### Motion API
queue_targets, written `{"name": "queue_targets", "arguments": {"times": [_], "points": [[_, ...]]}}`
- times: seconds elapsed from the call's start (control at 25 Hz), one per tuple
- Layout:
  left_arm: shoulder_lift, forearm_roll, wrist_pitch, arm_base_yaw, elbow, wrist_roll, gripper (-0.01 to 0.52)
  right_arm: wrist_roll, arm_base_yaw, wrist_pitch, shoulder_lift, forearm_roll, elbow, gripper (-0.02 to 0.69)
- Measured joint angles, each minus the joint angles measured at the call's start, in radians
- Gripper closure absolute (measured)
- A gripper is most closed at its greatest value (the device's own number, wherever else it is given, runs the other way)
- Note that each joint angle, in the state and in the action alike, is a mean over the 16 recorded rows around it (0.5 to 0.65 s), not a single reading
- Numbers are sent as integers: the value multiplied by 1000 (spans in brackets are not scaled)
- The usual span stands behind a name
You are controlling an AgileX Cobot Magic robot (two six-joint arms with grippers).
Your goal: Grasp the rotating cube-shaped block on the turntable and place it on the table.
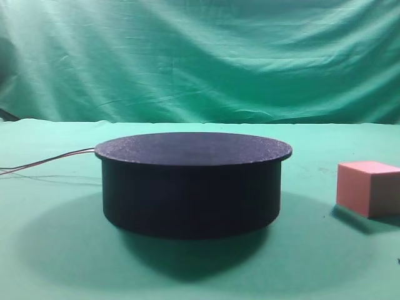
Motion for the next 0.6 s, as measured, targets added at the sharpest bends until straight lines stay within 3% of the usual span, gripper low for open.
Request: {"name": "queue_targets", "arguments": {"times": [0.28, 0.6], "points": [[0, 0, 0, 0, 0, 0, 514, -29, -16, -69, -51, -64, 43, 665], [0, 0, 0, 0, 0, 0, 514, -38, -155, -338, -213, -120, 234, 665]]}}
